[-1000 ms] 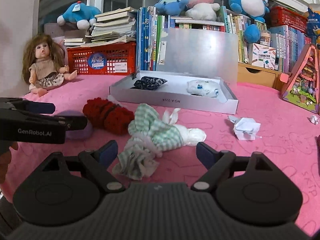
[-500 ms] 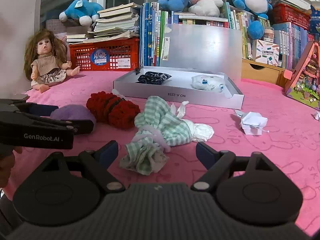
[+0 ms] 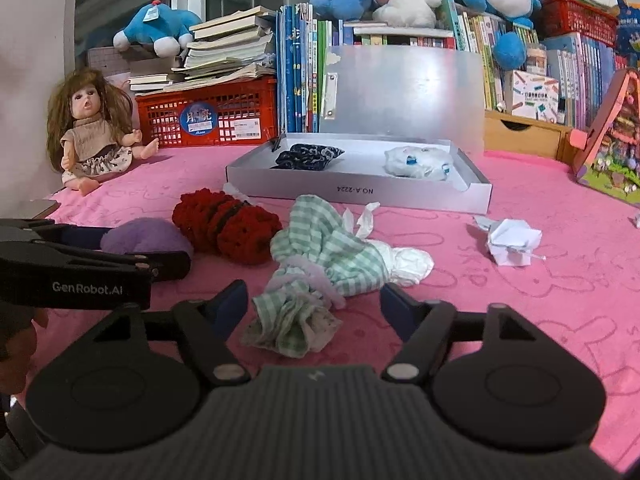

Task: Organize objects
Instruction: 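Grasp the purple plush with the left gripper while the right gripper grasps the green checked cloth, then carry the purple plush and green checked cloth into the tray with both tools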

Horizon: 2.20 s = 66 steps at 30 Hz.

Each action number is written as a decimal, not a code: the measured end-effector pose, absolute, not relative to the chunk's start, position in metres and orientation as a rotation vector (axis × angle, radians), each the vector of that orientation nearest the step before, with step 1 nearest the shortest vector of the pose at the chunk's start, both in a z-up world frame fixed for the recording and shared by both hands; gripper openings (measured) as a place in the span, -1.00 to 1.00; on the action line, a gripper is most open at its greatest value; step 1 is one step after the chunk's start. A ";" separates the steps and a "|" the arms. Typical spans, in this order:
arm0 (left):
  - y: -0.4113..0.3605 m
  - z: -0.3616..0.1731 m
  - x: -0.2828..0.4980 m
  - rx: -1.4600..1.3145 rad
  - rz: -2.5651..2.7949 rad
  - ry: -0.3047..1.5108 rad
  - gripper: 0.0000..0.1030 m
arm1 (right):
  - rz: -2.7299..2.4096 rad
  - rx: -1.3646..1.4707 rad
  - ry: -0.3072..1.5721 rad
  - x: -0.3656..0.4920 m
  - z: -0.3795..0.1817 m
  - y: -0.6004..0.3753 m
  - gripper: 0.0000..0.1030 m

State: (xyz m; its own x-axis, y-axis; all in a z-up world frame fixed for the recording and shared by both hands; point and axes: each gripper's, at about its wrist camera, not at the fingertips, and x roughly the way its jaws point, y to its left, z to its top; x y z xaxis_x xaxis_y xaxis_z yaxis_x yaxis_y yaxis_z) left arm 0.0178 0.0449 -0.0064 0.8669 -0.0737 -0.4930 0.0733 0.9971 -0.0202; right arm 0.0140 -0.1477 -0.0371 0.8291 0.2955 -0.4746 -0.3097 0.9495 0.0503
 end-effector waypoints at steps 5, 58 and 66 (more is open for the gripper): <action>0.041 -0.009 0.017 0.016 -0.076 0.519 0.70 | 0.325 -0.021 0.507 0.013 -0.038 -0.147 0.22; 0.030 0.096 0.190 -0.088 -0.080 0.381 0.49 | 0.275 0.139 0.384 0.171 0.062 -0.220 -0.19; 0.011 0.070 0.242 -0.122 -0.074 0.455 0.49 | 0.358 0.158 0.493 0.210 0.031 -0.198 -0.19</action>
